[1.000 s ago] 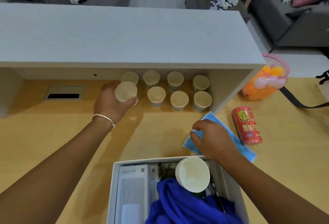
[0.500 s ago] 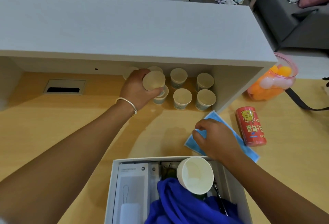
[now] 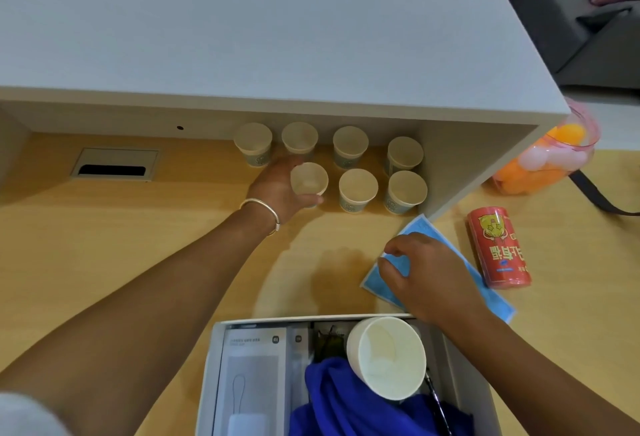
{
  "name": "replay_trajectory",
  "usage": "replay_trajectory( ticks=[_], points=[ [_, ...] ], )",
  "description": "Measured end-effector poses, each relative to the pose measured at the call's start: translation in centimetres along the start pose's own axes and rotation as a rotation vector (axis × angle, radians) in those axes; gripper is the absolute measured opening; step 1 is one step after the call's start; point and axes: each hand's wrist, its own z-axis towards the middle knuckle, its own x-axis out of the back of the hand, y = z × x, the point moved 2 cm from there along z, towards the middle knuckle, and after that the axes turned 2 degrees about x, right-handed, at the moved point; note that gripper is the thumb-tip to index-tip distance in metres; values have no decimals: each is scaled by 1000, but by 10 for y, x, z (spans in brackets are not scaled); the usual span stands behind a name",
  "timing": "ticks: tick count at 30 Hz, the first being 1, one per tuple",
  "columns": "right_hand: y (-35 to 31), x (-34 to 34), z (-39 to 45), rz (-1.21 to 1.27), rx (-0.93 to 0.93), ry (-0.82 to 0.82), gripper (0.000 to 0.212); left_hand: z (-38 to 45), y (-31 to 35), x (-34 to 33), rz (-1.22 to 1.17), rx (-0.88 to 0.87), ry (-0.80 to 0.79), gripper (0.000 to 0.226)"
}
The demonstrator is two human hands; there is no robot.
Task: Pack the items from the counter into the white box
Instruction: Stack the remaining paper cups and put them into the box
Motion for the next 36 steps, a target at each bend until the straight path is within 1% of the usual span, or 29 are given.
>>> replay_trajectory(
  ticks=[2, 5, 9, 13, 16, 18, 21, 25, 29, 31, 36],
  points=[
    [0, 0, 1, -3, -3, 2, 26, 1, 0, -2, -2, 8, 10, 71],
    [-1, 1, 0, -8, -2, 7, 27, 0, 5, -2, 15, -6, 13, 65],
    [-5, 4, 0, -8, 11, 18, 36, -10, 8, 12, -2, -22, 75, 56],
    [-7, 6, 0, -10, 18, -7, 40, -19, 4, 44, -17, -10, 212, 66],
    [-7, 7, 0, 12, 2, -14, 38, -19, 1, 76, -89, -6, 323, 69],
    [-7, 6, -1, 8, -7, -25, 37, -13, 0, 95, -95, 22, 366, 69],
    [-8, 6, 0, 3, -3, -5, 33, 0, -6, 111, -92, 73, 428, 76],
    [-9, 7, 0, -1, 4, 29, 31, 22, -14, 109, -81, 72, 398, 76],
    [-7, 6, 1, -14, 2, 13, 32, 40, -21, 96, -33, 63, 263, 71],
    [-6, 6, 2, -19, 5, 17, 31, 46, -25, 90, -33, 46, 232, 66],
    [-4, 4, 2, -24, -6, 31, 31, 53, -40, 79, 4, 114, 169, 70]
  ],
)
